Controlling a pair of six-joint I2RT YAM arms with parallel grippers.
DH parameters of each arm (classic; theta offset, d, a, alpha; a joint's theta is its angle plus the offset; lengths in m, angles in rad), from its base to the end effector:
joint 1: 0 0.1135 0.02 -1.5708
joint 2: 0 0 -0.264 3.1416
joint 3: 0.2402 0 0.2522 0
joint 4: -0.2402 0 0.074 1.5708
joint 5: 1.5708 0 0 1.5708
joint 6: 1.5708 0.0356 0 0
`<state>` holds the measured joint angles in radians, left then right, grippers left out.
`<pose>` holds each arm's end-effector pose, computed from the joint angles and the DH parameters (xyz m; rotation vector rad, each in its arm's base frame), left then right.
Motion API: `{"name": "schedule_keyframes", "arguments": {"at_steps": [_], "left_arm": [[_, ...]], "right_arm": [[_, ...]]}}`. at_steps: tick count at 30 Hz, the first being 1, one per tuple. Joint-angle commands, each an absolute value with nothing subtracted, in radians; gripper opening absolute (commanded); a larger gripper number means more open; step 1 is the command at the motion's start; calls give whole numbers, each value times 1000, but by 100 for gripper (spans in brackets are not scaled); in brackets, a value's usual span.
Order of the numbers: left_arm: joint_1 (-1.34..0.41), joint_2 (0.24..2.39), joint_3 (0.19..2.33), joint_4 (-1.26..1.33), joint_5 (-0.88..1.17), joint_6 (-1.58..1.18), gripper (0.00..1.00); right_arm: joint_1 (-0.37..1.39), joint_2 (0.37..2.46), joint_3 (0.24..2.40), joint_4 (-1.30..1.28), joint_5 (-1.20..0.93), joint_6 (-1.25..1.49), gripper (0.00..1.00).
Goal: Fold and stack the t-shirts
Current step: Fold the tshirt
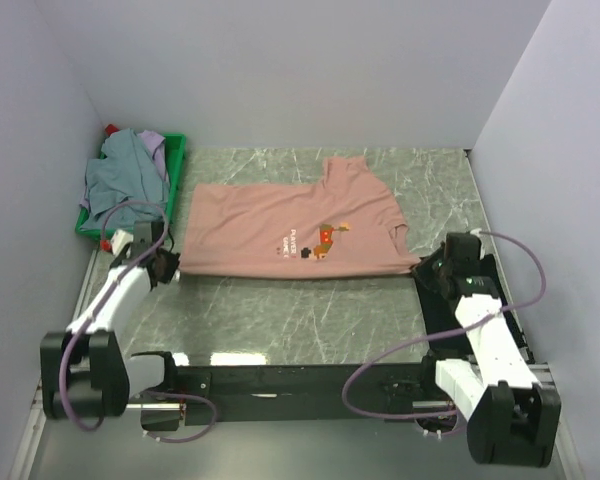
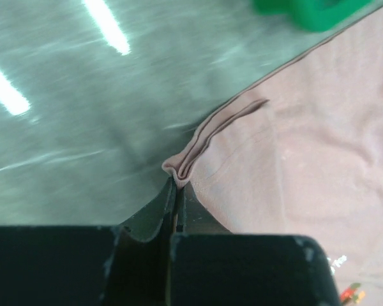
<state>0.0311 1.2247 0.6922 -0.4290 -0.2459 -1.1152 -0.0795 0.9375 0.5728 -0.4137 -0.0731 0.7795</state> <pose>0.2337 0.0159 0.2002 -1.4339 2.0430 -0.1406 0.1916 -0.0127 0.2181 0.9609 2.1856 0.4244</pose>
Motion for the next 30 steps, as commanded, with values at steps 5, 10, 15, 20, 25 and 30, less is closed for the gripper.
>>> {"name": "schedule_keyframes", "arguments": {"at_steps": [5, 10, 15, 20, 25, 30], "left_arm": [[57, 954, 502, -512, -313, -1149, 1], [58, 888, 413, -509, -298, -1199, 2], [57, 871, 425, -508, -270, -1181, 40], [58, 813, 491, -496, -264, -1117, 64], [58, 924, 621, -482, -239, -1011, 63], [46, 1046, 661, -424, -173, -989, 57]], "right_arm": [[-94, 718, 454, -551, -121, 813, 2], [-94, 588, 397, -630, -155, 833, 14], [-94, 549, 420, -695, -135, 807, 53], [-89, 552, 526, -694, -110, 729, 57], [163, 772, 678, -569, -17, 719, 57], [469, 1062, 851, -450, 83, 652, 51]]}}
